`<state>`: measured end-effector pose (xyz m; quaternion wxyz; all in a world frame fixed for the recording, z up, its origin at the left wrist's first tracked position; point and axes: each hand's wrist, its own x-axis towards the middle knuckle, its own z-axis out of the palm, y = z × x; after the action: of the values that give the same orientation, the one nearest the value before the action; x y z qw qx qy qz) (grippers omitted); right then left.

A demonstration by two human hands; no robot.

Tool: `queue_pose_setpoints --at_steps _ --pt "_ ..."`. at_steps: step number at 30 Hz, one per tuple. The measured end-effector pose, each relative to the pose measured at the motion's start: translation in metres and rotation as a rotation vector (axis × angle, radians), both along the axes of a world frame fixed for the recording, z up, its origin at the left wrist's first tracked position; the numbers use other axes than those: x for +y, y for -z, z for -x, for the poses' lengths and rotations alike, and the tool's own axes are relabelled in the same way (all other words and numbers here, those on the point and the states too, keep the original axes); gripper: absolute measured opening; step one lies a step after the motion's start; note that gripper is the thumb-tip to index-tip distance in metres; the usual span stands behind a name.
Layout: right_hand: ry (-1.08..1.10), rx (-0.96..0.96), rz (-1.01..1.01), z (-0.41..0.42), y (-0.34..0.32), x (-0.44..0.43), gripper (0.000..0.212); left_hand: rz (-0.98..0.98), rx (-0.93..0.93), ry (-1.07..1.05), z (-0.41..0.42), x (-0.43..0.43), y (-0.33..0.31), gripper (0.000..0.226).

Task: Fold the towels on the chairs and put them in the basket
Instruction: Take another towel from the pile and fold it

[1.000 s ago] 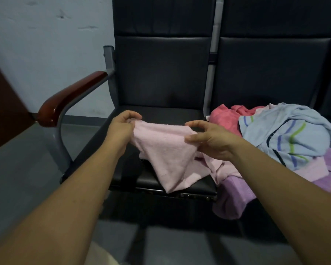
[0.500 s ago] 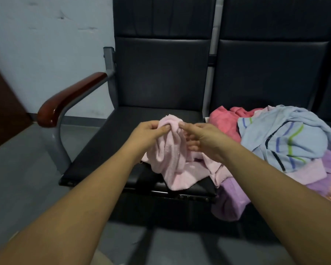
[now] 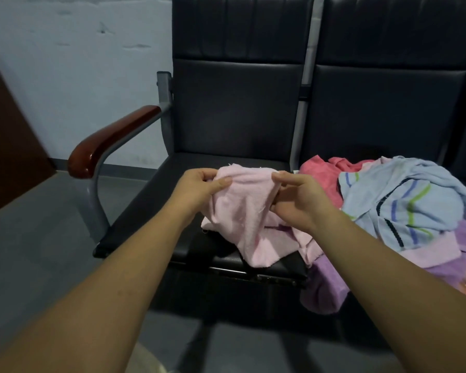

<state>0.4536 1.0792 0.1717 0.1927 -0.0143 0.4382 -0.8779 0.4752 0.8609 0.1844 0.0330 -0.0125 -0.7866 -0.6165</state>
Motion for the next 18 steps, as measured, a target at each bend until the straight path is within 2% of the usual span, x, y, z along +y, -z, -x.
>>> queue_pose_setpoints --at_steps 2,3,6,8,10,11,13,15,18 --pt "-0.011 -0.079 0.170 -0.003 -0.002 0.000 0.062 -0.016 0.011 -0.019 -0.001 -0.003 -0.004 0.014" --pt "-0.031 -0.091 0.217 -0.005 -0.001 -0.001 0.066 -0.019 0.016 -0.024 -0.003 -0.003 -0.006 0.013" --pt "0.035 -0.183 0.228 -0.009 -0.003 -0.003 0.030 -0.008 0.038 -0.016 -0.010 -0.002 -0.010 0.012" --pt "0.066 -0.273 0.184 -0.009 -0.003 -0.003 0.036 0.008 0.025 0.009 -0.013 -0.004 -0.015 0.013" --pt "-0.027 -0.280 0.083 -0.011 -0.008 -0.002 0.023 0.064 0.003 0.041 -0.013 -0.008 -0.020 0.015" --pt "-0.075 -0.253 0.000 -0.011 -0.011 -0.001 0.015 0.096 -0.004 0.055 -0.013 -0.010 -0.023 0.015" --pt "-0.121 -0.201 -0.148 -0.013 -0.028 -0.004 0.017 0.109 0.009 0.050 -0.014 -0.014 -0.034 0.016" --pt "-0.031 -0.114 -0.316 -0.009 -0.049 -0.004 0.013 0.067 0.056 0.009 -0.014 -0.019 -0.053 0.015" --pt "0.223 0.118 -0.520 -0.002 -0.088 -0.002 0.004 0.027 0.131 -0.085 -0.008 -0.028 -0.085 0.020"
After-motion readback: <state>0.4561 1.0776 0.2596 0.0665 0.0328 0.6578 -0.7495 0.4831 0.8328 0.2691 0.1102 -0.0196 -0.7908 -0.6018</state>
